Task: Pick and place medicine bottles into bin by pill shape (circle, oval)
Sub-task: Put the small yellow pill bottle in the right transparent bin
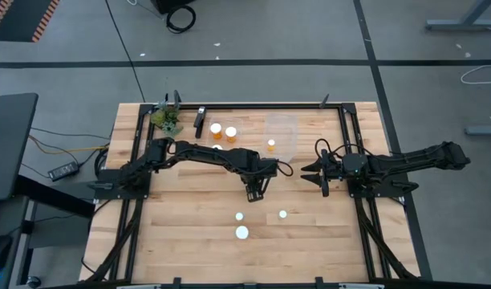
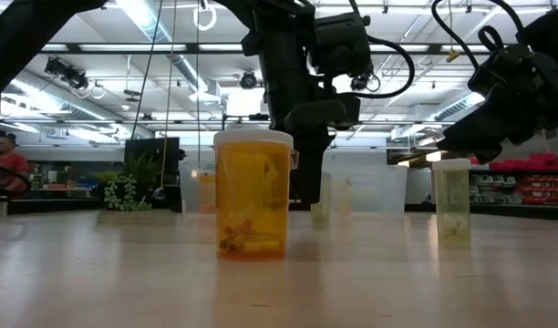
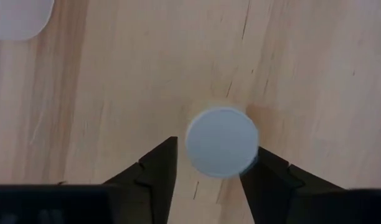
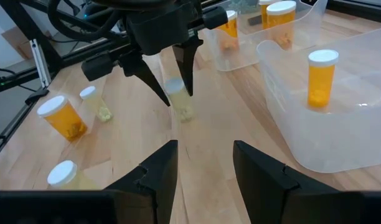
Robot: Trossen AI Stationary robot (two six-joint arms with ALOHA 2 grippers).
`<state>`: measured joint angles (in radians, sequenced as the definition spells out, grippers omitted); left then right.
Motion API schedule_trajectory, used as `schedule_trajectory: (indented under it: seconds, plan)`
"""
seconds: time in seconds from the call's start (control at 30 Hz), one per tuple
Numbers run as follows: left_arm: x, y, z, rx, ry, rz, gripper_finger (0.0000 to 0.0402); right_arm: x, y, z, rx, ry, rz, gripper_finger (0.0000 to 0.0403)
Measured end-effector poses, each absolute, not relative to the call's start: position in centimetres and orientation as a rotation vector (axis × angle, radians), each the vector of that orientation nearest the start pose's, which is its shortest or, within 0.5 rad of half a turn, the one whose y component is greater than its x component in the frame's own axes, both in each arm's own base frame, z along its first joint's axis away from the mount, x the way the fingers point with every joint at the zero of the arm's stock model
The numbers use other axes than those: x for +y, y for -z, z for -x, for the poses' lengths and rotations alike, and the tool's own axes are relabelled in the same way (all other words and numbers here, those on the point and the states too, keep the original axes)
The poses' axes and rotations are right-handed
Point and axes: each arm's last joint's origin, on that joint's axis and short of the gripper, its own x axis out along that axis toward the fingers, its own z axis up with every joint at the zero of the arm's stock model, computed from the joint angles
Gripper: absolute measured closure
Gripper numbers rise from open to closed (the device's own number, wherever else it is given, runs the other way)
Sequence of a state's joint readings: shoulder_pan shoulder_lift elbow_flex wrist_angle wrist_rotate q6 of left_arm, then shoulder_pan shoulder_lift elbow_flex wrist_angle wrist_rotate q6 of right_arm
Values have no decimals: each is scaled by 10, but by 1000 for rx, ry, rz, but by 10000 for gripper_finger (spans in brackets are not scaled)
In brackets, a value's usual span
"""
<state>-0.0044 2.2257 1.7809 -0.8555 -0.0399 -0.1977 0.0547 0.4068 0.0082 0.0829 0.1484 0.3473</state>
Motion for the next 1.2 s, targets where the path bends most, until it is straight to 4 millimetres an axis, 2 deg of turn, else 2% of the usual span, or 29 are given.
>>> schedule_trajectory:
  seconds: [0.13, 0.33, 0.43, 0.57, 0.67, 0.87, 0.97, 1.07, 1.13, 1.2]
  plan:
    - [-1, -168, -452, 1310, -153, 130, 214, 2, -138, -118, 295, 146, -312, 242]
    - [-2, -175, -440, 1449, -150, 108, 205, 2, -138, -118, 295, 146, -312, 242]
    - [-9, -190, -437, 1494, -117, 28, 213, 2, -138, -118, 295, 146, -312, 242]
    - [-26, -220, -431, 1486, -107, -147, 229, 2, -138, -118, 295, 147, -312, 242]
    - [-38, -242, -423, 1432, -102, -180, 241, 2, -138, -118, 295, 146, -312, 242]
    - [-53, -270, -405, 1393, -151, -293, 267, 2, -138, -118, 295, 147, -312, 242]
    - [-61, -269, -403, 1322, -169, -327, 280, 2, -138, -118, 295, 146, -312, 242]
    - [-66, -251, -398, 1287, -140, -374, 291, 2, -138, -118, 295, 147, -312, 242]
    - [-70, -235, -388, 1333, -109, -420, 297, 2, -138, -118, 296, 147, -312, 242]
    - [-73, -228, -377, 1358, -113, -464, 304, 2, -138, -118, 298, 147, -312, 242]
